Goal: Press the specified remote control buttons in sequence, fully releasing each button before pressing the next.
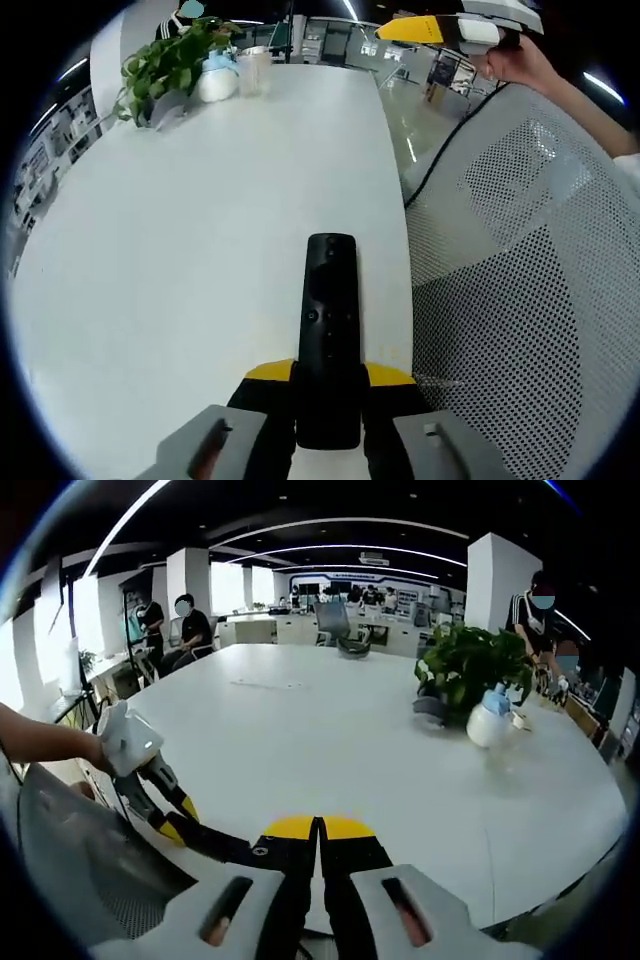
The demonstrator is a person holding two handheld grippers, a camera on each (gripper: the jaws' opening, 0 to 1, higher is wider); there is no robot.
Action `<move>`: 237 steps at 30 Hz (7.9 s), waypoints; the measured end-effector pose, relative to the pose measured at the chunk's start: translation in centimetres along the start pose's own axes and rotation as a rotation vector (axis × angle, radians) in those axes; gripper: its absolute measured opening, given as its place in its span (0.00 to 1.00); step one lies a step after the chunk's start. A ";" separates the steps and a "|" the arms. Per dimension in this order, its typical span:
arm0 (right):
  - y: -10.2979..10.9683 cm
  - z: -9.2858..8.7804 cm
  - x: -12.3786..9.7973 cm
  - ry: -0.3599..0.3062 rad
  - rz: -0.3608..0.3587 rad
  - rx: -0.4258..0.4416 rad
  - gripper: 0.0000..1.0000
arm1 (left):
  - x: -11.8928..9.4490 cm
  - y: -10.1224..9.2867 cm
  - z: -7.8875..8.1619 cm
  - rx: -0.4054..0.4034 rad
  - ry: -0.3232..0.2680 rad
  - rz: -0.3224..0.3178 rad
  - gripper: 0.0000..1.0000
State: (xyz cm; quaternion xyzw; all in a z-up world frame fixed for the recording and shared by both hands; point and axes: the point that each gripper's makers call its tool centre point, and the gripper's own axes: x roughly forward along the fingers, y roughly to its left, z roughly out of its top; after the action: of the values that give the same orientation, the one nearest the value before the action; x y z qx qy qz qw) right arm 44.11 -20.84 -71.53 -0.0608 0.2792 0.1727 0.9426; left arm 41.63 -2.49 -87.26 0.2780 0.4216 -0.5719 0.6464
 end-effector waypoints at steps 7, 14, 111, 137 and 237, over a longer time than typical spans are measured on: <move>-0.1 -0.2 0.0 0.010 -0.005 -0.002 0.00 | -0.5 2.4 -0.7 -0.007 0.032 0.057 0.23; -0.3 -0.3 0.1 0.016 -0.007 0.010 0.00 | -1.4 5.9 -1.0 -0.051 0.042 0.108 0.23; 0.0 -1.8 0.7 0.113 0.002 -0.019 0.00 | -1.9 24.9 3.0 0.225 0.252 0.286 0.23; 0.0 -2.0 0.7 0.121 0.001 -0.028 0.00 | -2.0 24.2 3.0 0.249 0.203 0.263 0.24; -4.4 3.3 -1.0 -0.251 -0.188 0.186 1.00 | -20.5 1.3 -4.0 -0.707 -0.570 0.809 0.90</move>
State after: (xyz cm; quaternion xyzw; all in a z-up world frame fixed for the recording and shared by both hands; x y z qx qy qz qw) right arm 46.54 -24.54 -68.13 0.0227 0.1671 0.0633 0.9836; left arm 42.24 11.43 -71.71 0.0204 0.2574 -0.1581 0.9531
